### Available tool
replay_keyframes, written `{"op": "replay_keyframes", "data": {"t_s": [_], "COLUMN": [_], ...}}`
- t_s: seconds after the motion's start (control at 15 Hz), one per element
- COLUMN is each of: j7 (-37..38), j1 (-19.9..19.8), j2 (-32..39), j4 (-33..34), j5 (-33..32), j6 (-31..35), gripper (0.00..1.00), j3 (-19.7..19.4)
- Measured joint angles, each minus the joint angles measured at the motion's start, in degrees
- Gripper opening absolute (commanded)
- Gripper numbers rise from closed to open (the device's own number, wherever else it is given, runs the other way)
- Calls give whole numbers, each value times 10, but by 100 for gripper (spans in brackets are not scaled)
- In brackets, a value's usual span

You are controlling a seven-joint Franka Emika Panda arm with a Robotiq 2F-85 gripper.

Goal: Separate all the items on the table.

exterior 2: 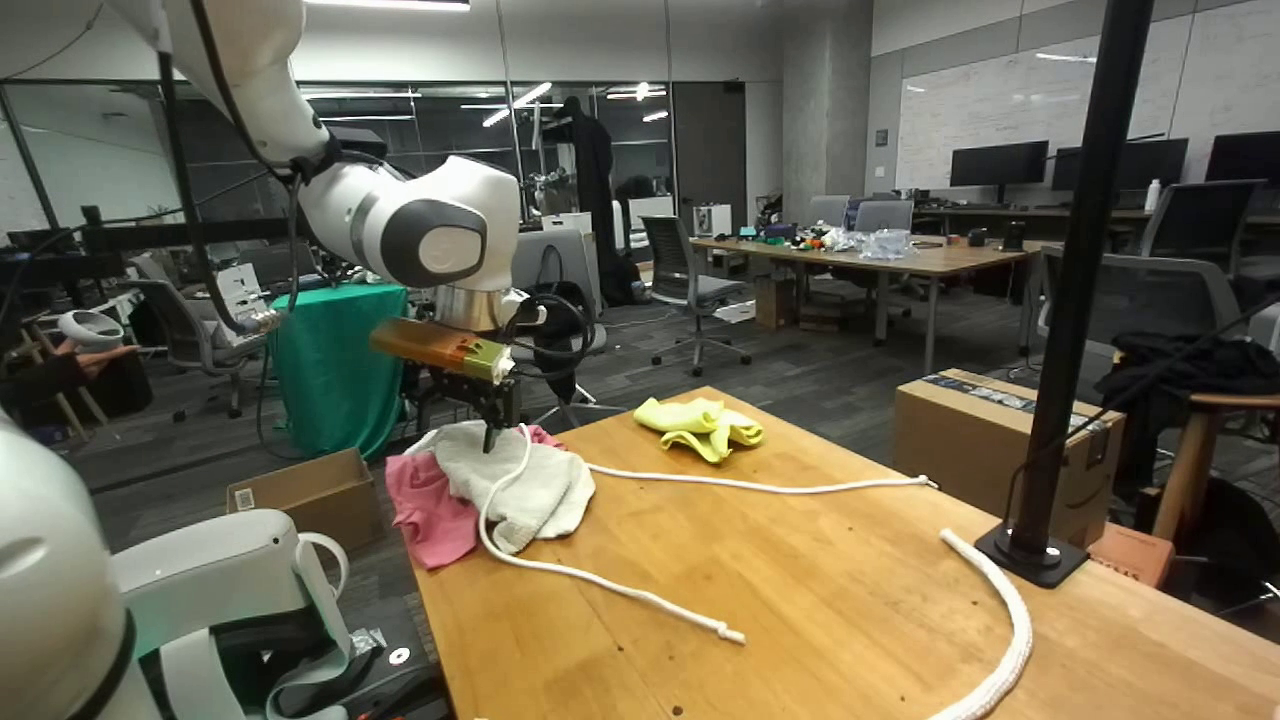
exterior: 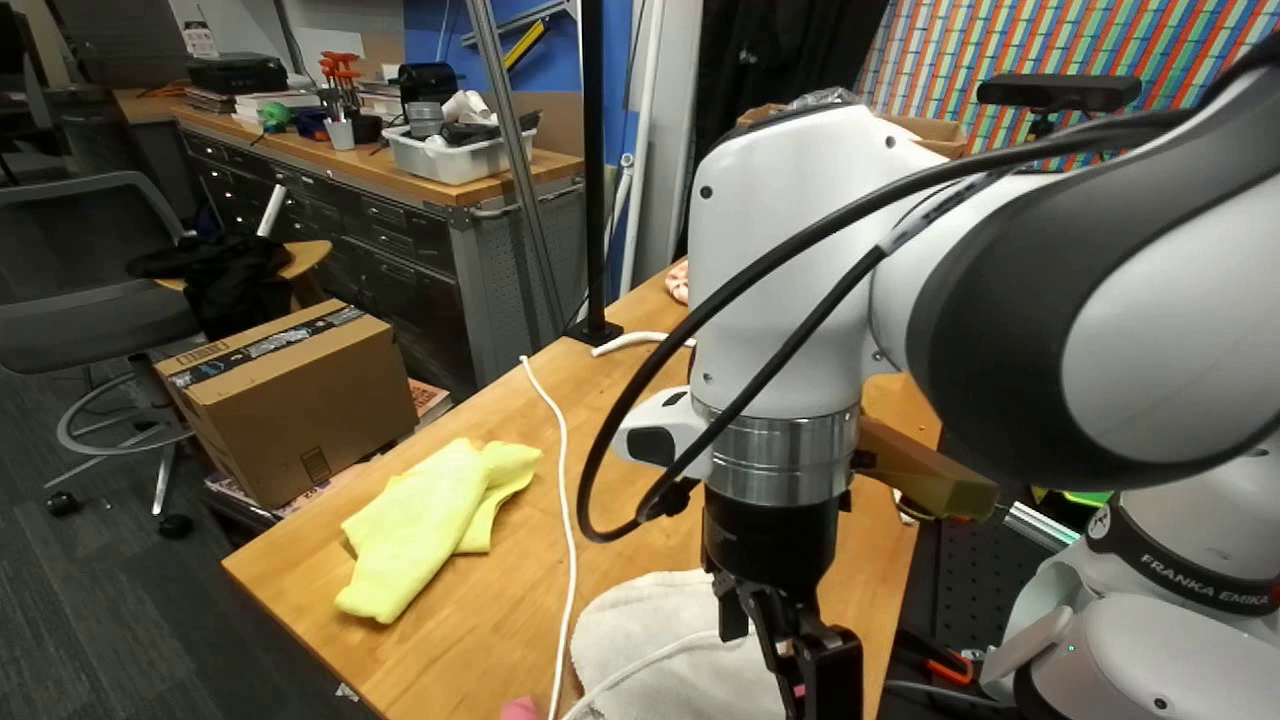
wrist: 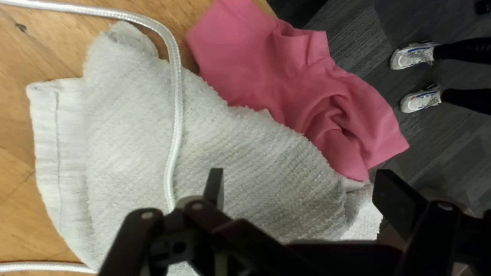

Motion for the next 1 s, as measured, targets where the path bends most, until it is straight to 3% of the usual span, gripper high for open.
{"op": "replay_keyframes", "data": {"t_s": [0.6, 1.0], "j7": [-2, -7], "j1": [0, 0], "j2": [14, 19], "j4": [6, 0], "j5": [72, 79], "j6": [18, 72], "gripper": [100, 100], "j3": [11, 21]}}
